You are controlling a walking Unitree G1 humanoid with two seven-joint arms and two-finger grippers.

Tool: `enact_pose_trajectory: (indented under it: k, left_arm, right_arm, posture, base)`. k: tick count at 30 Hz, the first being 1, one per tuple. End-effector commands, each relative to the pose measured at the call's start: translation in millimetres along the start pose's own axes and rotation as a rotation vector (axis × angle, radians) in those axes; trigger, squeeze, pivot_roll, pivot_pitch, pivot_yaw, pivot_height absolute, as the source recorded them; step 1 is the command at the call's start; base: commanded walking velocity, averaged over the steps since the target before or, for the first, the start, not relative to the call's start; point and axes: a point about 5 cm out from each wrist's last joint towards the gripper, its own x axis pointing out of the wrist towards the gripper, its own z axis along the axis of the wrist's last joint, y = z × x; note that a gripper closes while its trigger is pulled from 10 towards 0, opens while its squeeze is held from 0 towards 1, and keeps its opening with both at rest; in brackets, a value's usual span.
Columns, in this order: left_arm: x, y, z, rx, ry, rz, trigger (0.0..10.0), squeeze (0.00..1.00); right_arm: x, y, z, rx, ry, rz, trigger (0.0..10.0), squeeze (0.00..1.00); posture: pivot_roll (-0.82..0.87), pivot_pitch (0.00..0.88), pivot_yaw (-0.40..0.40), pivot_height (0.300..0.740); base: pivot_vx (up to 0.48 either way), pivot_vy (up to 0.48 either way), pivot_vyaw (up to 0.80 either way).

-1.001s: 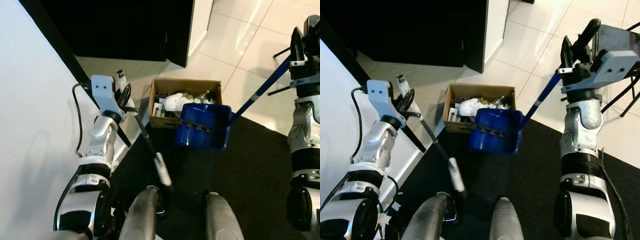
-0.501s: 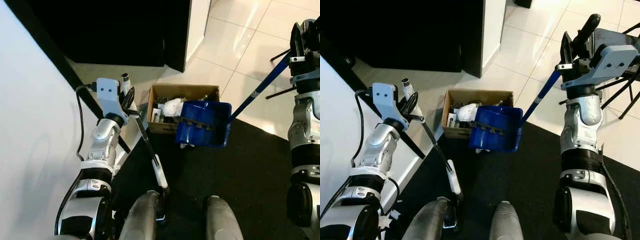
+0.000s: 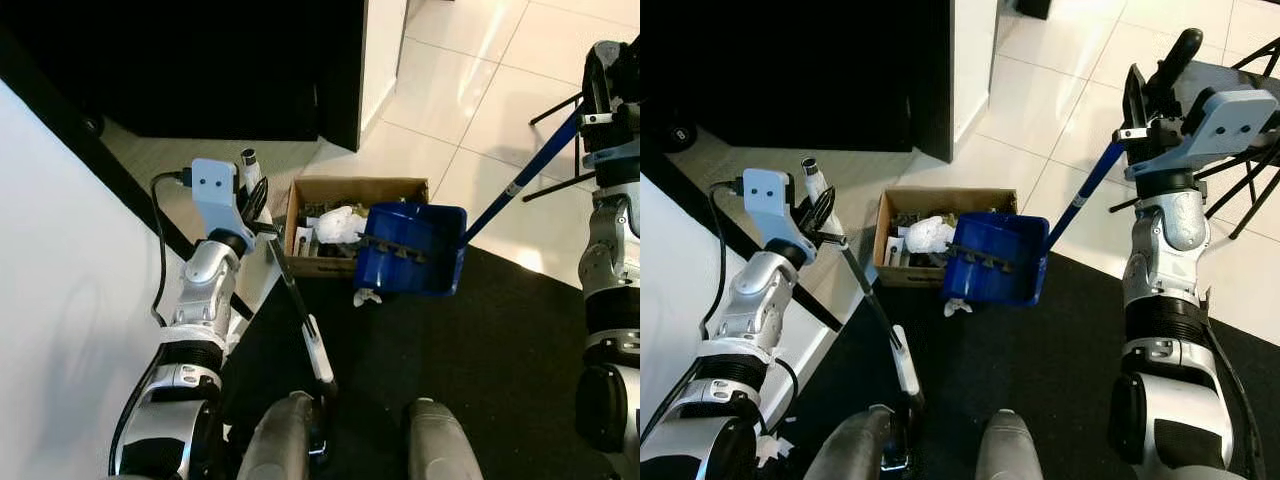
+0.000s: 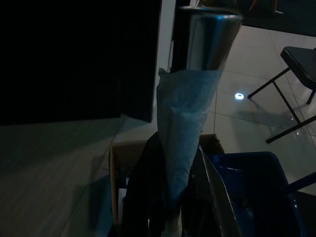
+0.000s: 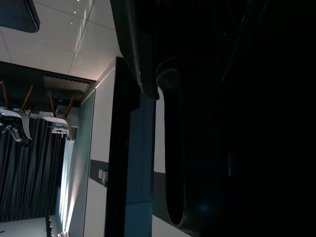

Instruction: Sweep floor

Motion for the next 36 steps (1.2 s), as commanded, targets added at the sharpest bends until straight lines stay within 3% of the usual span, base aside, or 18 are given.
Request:
enact_pose_trajectory:
  k: [1,36]
  left_arm:
    - [-1.0,-1.9,2.0,-0.01,-0.014,-0.001,10.0,0.0]
    - [-2.8,-4.1,2.6,-0.03,-0.017,-0.011,10.0,0.0]
  right_arm:
    - [4.5,-0.5,8.3,-0.008,-0.056,-0.003,10.0,0.0]
    - [5.6,2.6,7.8,-0.002,-0.059,0.011,10.0,0.0]
  posture:
    - [-0.02,0.061,0.034,0.74]
    - [-0.02,0.054,0.034,0.74]
  base:
    - [0.461,0.0,0.0]
    - [0.467,0.0,0.0]
